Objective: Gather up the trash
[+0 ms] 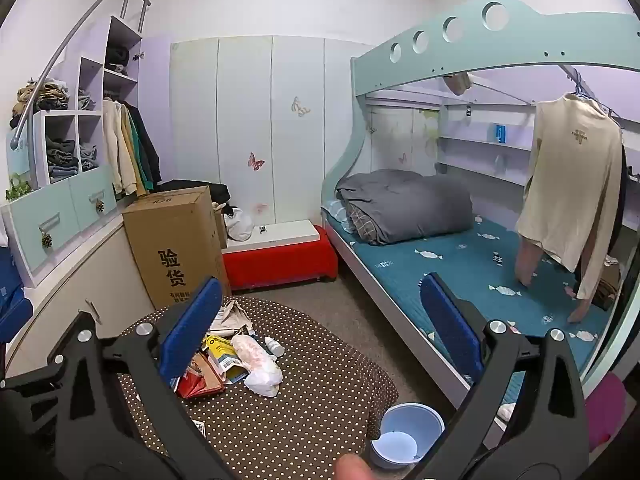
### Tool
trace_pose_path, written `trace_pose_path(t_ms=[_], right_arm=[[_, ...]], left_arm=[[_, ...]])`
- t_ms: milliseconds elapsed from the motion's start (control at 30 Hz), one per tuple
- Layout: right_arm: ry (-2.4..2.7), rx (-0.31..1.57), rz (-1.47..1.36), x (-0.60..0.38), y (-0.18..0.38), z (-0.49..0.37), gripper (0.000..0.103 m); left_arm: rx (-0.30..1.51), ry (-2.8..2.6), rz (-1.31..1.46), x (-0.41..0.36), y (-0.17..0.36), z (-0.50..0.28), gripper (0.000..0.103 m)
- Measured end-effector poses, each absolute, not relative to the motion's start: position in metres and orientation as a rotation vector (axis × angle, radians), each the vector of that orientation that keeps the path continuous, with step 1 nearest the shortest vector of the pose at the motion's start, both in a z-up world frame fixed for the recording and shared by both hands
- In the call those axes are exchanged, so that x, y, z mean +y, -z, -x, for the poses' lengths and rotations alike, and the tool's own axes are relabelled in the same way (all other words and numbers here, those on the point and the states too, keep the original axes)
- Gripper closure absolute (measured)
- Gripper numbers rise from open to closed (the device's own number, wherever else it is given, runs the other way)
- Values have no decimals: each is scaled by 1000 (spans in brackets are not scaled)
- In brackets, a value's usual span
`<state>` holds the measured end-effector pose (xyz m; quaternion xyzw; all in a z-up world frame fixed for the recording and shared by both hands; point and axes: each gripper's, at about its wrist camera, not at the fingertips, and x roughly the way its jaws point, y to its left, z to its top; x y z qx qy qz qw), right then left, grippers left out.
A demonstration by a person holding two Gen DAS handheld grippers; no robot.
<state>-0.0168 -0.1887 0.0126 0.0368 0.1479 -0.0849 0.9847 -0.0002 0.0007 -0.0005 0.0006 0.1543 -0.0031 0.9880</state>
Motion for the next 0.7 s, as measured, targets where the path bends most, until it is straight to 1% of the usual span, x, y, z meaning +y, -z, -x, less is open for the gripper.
trace_pose_path(t_ms=[700], right_arm=[[173,298,-79,-187,-12,15,6]], left_arm=[[332,18,4,-3,7,-7,4]])
